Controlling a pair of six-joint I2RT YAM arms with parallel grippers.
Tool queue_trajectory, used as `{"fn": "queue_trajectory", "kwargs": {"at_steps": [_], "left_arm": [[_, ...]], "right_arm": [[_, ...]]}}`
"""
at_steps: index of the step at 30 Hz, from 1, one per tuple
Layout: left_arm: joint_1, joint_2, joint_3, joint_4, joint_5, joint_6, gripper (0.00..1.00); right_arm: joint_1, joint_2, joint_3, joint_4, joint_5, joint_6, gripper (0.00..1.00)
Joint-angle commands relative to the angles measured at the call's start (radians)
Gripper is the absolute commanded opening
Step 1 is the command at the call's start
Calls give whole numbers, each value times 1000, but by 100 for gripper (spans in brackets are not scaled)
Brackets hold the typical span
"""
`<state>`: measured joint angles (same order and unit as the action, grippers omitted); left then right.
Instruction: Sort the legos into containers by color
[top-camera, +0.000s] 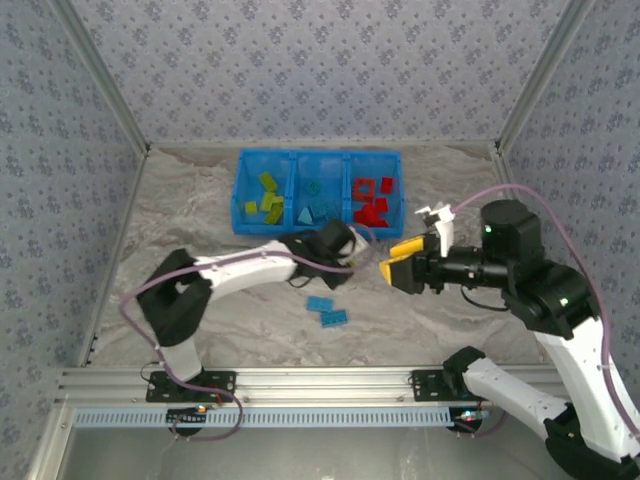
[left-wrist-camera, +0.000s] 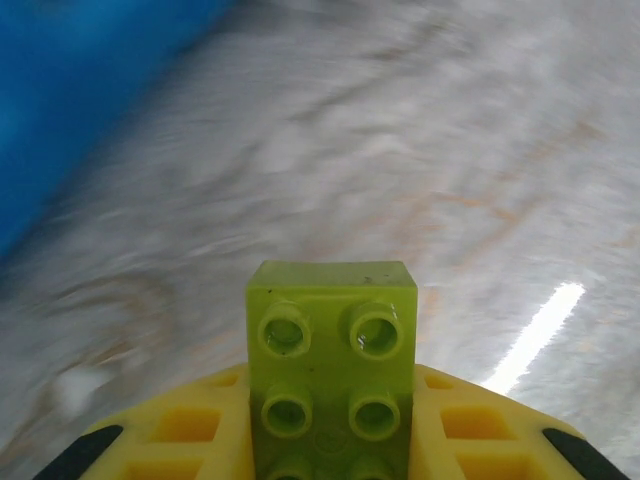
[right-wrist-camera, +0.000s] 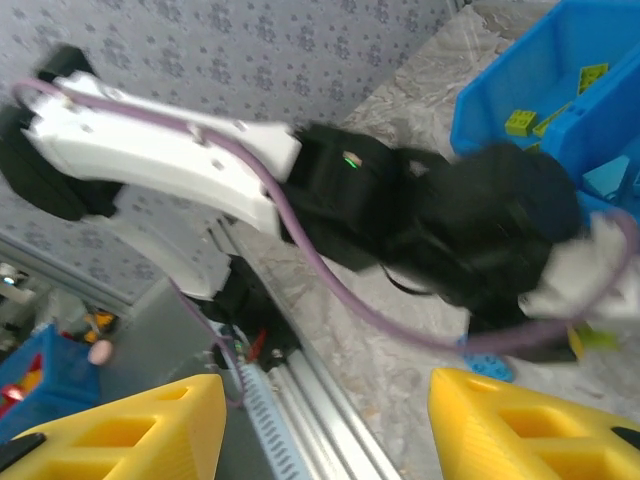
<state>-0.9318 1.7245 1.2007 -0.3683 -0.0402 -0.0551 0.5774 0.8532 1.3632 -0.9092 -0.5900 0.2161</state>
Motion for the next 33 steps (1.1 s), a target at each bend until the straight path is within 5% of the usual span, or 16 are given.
{"fn": "queue_trajectory", "kwargs": {"at_steps": [1,7,11,19,33], "left_arm": [[103,-141,-69,35,9,-136,28],[348,-290,-98,-59,20,-188,29],[486,-282,-47,-105,34,-185,29],[583,-52,215,-154,9,-126,29],[602,483,824,-381,-241,-144,29]], "right_arm": [[158,27,-56,154,199,-57,59],[530,182,-90,372,571,-166,59],[659,302,-109,571,773,-247,59],[588,508,-96,871,926,-256,61],[450,517,-106,851,897,-131,61]]}}
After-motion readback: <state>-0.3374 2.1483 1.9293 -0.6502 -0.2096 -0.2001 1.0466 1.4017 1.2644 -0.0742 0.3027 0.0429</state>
